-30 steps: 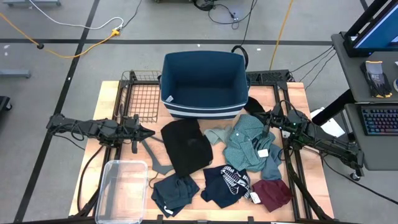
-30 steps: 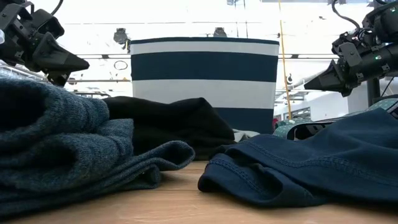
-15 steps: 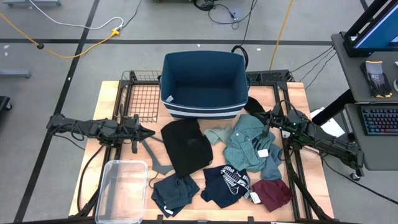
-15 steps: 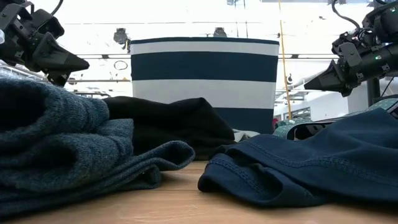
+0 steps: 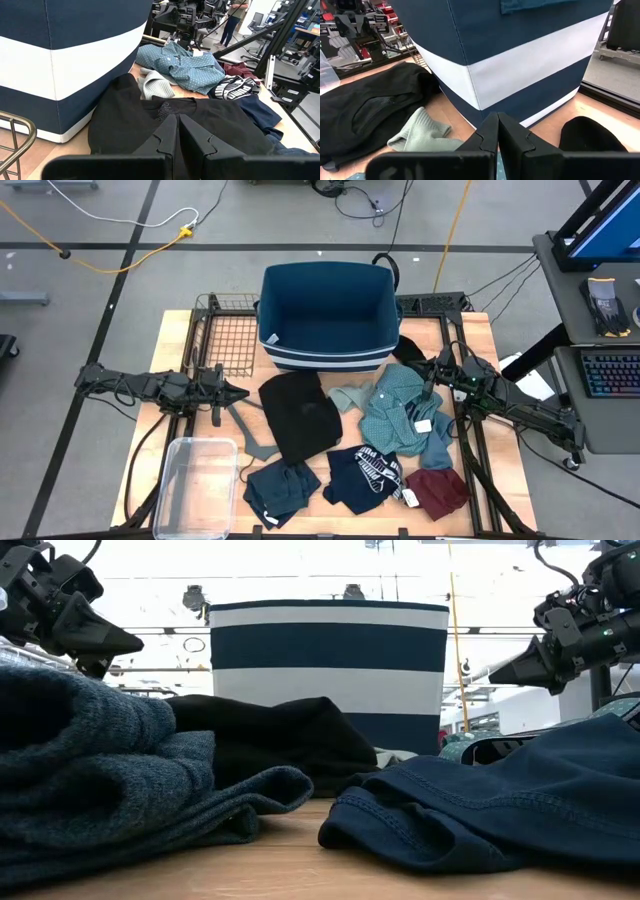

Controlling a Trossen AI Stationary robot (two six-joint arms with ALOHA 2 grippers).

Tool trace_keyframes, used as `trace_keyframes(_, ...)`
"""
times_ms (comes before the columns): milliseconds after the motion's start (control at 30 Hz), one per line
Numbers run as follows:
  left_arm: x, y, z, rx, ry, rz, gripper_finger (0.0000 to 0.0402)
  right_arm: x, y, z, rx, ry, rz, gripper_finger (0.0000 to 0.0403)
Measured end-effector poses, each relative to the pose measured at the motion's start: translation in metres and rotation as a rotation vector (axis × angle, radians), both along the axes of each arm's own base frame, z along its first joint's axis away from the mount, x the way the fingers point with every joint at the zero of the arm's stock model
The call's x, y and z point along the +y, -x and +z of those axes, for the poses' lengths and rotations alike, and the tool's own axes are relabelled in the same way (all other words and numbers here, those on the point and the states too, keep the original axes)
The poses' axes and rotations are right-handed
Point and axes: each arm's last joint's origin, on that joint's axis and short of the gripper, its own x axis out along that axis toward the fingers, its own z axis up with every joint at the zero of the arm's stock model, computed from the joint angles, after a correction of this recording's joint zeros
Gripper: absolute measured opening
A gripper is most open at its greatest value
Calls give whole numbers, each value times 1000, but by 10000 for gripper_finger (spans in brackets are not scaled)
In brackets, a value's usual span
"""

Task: Pick & Place Cloths

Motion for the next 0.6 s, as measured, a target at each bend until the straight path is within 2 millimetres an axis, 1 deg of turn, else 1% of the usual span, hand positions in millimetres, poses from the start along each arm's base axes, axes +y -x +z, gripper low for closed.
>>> trace_keyframes(100,0,0,0,0,0,0,21,0,0,0,-5,-1,0,4)
trace_keyframes(167,0,0,0,0,0,0,21,0,0,1,-36,-51,-9,4)
trace_keyframes(233,0,0,0,0,0,0,21,0,0,1,-111,-186,-39,4)
trace_keyframes(300,0,0,0,0,0,0,21,0,0,1,-199,-356,-79,4)
trace_keyframes(367,0,0,0,0,0,0,21,0,0,2,-258,-452,-101,4)
trace_keyframes(467,0,0,0,0,0,0,21,0,-1,6,-305,-457,-91,4)
trace_keyframes(600,1,0,0,1,-30,29,21,-1,-2,20,-442,-402,-56,4)
